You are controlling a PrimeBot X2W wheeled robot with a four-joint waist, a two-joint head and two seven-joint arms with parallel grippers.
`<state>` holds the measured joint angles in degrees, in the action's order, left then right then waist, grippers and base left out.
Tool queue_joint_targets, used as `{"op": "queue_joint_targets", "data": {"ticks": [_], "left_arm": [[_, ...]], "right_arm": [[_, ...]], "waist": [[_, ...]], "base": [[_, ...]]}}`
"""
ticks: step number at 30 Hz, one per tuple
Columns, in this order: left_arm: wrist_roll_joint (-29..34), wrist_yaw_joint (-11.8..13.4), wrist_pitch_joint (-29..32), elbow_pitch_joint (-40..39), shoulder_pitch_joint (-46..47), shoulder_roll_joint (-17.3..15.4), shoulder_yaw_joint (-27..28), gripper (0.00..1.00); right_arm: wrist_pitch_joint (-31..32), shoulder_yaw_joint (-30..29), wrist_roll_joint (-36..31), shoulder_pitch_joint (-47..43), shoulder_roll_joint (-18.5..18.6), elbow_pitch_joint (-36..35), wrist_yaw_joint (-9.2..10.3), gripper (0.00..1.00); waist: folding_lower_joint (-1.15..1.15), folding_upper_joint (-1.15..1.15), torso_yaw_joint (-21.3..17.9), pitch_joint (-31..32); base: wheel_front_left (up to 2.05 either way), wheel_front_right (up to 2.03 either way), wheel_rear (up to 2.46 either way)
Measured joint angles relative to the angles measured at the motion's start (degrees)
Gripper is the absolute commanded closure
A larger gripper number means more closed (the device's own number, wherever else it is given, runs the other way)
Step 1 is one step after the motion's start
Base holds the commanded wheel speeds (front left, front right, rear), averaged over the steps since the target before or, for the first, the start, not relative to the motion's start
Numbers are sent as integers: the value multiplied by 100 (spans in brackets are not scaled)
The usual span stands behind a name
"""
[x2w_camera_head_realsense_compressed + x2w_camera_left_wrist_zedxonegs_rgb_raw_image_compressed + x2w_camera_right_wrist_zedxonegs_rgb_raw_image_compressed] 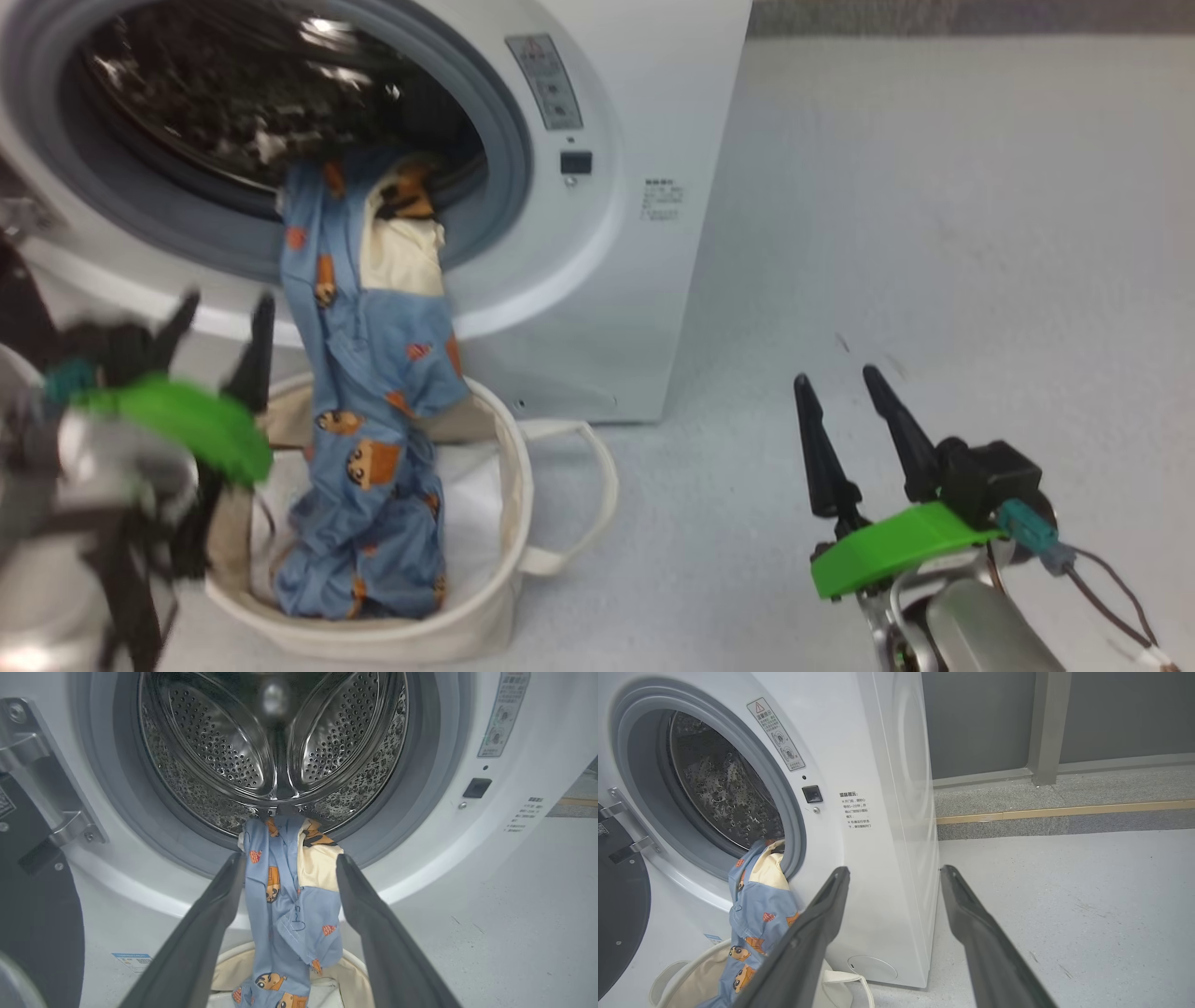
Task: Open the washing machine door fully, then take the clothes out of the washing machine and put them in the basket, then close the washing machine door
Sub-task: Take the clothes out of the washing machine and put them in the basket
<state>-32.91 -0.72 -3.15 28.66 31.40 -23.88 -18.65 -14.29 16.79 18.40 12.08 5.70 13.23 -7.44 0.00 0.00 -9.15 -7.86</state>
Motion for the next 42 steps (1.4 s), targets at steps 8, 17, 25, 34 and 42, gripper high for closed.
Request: {"op": "queue_joint_targets", "data": {"ticks": [8, 17, 25, 34, 42], "left_arm": [[80, -490, 839, 1406, 1864, 224, -475, 0], [96, -637, 1618, 2929, 3611, 498, -764, 0], [179, -567, 2134, 4070, 4531, 501, -837, 0], [332, -554, 2251, 4439, 5275, 466, -998, 0], [367, -448, 2491, 4575, 5531, 257, -1056, 0]], "right_arm": [[0, -78, -131, 313, -91, -121, 0, 0], [0, -123, -227, 510, -169, -252, 0, 0], [0, -186, -234, 559, -216, -337, 0, 0], [0, -236, -266, 561, -248, -530, 0, 0], [0, -213, -263, 579, -255, -616, 0, 0]], "waist": [[0, 0, -213, -639], [0, 0, -543, -1271], [1, 0, -853, -1664], [1, 0, -1029, -2162], [1, 0, -1102, -2595]], "base": [[0, 0, 0], [0, 0, 0], [0, 0, 0], [0, 0, 0], [0, 0, 0]]}}
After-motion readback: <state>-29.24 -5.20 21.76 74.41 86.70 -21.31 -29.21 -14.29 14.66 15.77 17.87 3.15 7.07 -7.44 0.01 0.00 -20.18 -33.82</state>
